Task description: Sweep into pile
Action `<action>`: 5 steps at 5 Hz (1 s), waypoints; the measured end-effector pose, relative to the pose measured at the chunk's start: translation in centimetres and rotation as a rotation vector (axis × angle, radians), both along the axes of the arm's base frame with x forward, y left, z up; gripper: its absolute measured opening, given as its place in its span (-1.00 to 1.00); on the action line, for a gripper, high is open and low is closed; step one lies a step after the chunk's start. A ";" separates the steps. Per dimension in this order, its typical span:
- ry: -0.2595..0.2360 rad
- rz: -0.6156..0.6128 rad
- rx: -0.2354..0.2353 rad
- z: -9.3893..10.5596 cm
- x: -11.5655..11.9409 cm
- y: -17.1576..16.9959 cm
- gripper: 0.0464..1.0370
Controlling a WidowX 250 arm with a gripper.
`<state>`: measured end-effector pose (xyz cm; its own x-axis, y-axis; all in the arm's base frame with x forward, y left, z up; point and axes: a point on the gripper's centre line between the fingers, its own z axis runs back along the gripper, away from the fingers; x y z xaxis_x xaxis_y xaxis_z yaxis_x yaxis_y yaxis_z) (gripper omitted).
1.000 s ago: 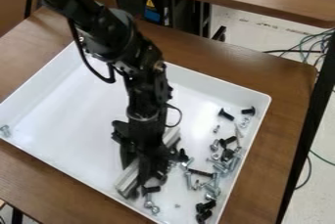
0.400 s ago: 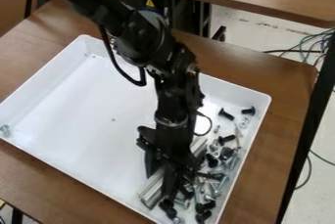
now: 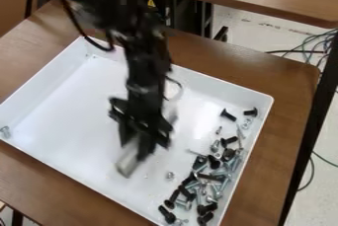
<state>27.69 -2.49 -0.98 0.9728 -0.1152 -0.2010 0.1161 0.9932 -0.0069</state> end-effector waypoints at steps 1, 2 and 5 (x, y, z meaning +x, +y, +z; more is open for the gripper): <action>-0.030 0.079 0.063 0.9 1.1 4.8 -0.38; -0.028 0.142 0.094 0.6 1.7 9.4 -0.38; 0.006 0.060 0.086 -4.1 2.0 10.9 -0.38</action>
